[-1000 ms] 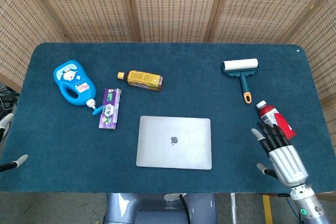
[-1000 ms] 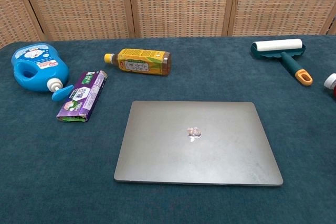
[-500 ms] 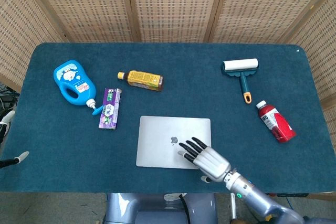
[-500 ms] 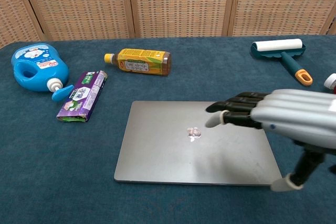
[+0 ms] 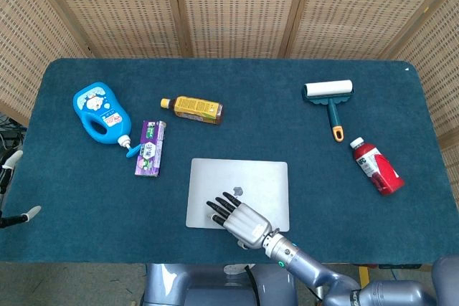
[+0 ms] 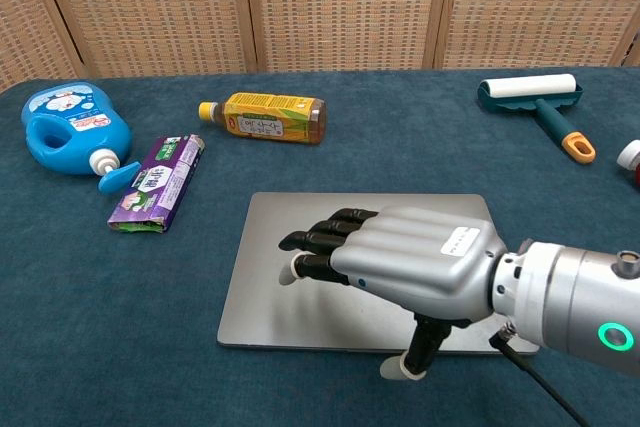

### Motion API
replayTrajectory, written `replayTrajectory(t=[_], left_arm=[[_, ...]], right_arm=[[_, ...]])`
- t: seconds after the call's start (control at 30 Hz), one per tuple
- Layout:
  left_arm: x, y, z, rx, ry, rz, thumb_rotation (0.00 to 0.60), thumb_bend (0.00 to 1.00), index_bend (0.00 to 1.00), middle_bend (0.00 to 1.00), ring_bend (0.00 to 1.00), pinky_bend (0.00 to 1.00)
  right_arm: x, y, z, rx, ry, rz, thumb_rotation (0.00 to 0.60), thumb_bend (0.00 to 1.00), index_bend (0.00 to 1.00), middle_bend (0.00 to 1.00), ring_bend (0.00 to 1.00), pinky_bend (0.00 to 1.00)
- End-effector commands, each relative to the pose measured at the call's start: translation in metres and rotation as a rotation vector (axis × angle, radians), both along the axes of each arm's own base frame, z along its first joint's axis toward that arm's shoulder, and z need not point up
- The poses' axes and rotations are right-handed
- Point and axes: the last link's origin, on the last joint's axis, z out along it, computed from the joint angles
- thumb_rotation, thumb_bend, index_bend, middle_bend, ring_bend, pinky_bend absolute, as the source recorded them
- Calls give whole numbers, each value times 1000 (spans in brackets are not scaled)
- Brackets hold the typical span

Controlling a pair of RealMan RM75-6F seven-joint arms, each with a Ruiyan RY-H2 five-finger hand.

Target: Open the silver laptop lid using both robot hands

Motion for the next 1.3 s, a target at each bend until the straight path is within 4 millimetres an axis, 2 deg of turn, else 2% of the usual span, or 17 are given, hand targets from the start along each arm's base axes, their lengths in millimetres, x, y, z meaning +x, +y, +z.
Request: replayTrajectory(t=[0.03, 0.43, 1.0, 1.3], left_arm=[[0, 1, 0, -2, -1, 3, 600, 0, 0, 0, 0, 0], [-2, 3, -1, -4, -2, 11, 600, 0, 0, 0, 0, 0], [-3, 4, -1, -7, -5, 16, 600, 0, 0, 0, 0, 0], [-3, 4, -1, -8, -6, 16, 600, 0, 0, 0, 0, 0]], right_arm=[[2, -4, -5, -15, 15, 6, 600, 367, 172, 61, 0, 0], [-1, -9, -25, -40, 73, 19, 600, 402, 190, 62, 0, 0], [-3, -11, -36, -64, 94, 24, 600, 430, 197, 63, 0, 0], [-3, -14, -32, -79, 81, 15, 600, 553, 206, 67, 0, 0]])
